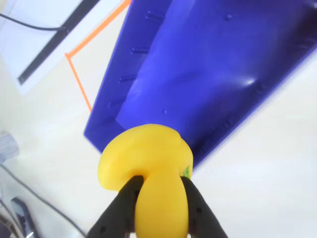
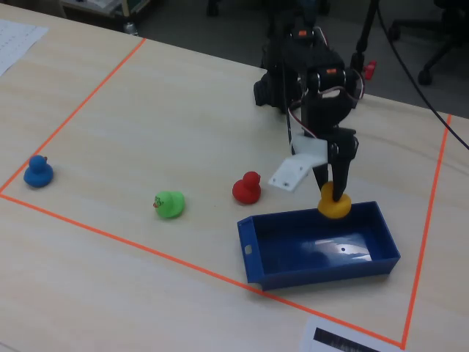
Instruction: Grasp yellow duck and put it into box.
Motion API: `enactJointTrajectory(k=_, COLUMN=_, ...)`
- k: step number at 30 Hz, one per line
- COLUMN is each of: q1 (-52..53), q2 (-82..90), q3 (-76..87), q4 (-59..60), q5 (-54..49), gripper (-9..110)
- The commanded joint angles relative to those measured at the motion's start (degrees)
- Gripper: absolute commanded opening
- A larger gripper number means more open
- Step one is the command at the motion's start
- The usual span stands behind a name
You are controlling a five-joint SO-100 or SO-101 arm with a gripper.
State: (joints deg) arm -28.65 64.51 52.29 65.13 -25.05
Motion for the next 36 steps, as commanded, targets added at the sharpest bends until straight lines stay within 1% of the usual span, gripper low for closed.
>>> enactJointTrajectory(k=1, q1=1.0, q2=-4.1, q3=-8.0, q4=-0.5, q5=-0.9, gripper=0)
enactJointTrajectory(k=4, q1=0.9, q2=-6.8, q3=-8.9, q4=-0.7, q5=-2.2, gripper=3)
enactJointTrajectory(k=5, q1=0.9, q2=-7.6, q3=-9.3, q4=-0.4, q5=-3.1, gripper=7)
enactJointTrajectory(k=7, q1=0.9, q2=-9.4, q3=-10.6, q4=1.6, q5=-4.8, gripper=21)
enactJointTrajectory(k=14, q1=3.3, q2=-5.2, q3=-9.5, q4=4.1, q5=-5.7, gripper=31)
enactJointTrajectory(k=15, q1=4.1, q2=-3.3, q3=-9.7, q4=5.1, q5=-5.7, gripper=35)
enactJointTrajectory(k=16, q1=5.2, q2=-1.3, q3=-10.4, q4=6.5, q5=-5.7, gripper=37)
enactJointTrajectory(k=17, q1=6.3, q2=0.8, q3=-11.4, q4=8.4, q5=-5.8, gripper=33)
enactJointTrajectory(k=20, q1=11.0, q2=9.9, q3=-13.0, q4=14.2, q5=-7.2, gripper=5)
enactJointTrajectory(k=22, q1=14.9, q2=18.4, q3=-9.8, q4=16.5, q5=-9.8, gripper=1)
enactJointTrajectory(k=25, q1=20.9, q2=32.1, q3=-0.2, q4=20.5, q5=-16.4, gripper=0)
enactJointTrajectory(k=27, q1=24.5, q2=41.5, q3=9.3, q4=22.9, q5=-21.8, gripper=0)
enactJointTrajectory(k=32, q1=29.0, q2=68.5, q3=47.0, q4=20.4, q5=-32.3, gripper=0)
enactJointTrajectory(k=36, q1=28.9, q2=84.3, q3=70.2, q4=17.2, q5=-33.7, gripper=0)
